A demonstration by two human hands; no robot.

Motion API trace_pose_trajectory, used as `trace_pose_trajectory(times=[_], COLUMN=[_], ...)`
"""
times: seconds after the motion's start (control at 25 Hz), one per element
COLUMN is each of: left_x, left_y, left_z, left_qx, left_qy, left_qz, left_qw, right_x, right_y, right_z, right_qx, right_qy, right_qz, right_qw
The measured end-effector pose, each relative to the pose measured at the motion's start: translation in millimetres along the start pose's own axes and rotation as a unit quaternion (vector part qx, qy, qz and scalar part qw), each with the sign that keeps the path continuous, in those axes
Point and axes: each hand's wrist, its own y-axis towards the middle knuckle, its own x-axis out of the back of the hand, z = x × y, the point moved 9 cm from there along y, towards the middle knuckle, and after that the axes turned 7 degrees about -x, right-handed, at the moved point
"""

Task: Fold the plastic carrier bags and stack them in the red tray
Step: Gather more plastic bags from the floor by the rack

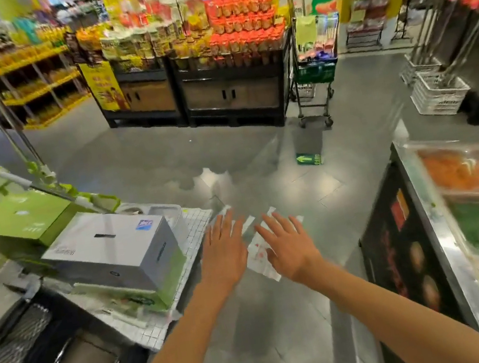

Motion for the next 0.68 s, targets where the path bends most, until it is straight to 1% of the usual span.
trace_pose_trajectory(times=[0.08, 0.16, 0.24, 0.4, 0.68], left_x=[-6.3, -13.7, -16.5, -32.1, -94.1], left_y=[33.3, 60.7, 82.8, 128.1, 222.7], left_z=[29.9, 55.6, 75.4, 114.7, 192.6], left_qx=[0.000, -0.006, -0.012, -0.003, 0.014], left_qy=[-0.005, 0.005, 0.020, 0.009, 0.015], left_qz=[0.004, 0.017, 0.025, 0.027, 0.066], left_qw=[1.000, 1.000, 0.999, 1.000, 0.998], right_x=[-2.1, -4.9, -5.2, -16.7, -60.2], right_y=[41.8, 79.3, 110.0, 175.6, 303.2], right_z=[-6.8, -7.6, -6.4, -8.9, -35.8], right_qx=[-0.018, -0.032, -0.031, -0.025, -0.037], right_qy=[-0.002, -0.013, -0.020, -0.025, -0.009], right_qz=[-0.007, 0.003, -0.007, 0.004, 0.013], right_qw=[1.000, 0.999, 0.999, 0.999, 0.999])
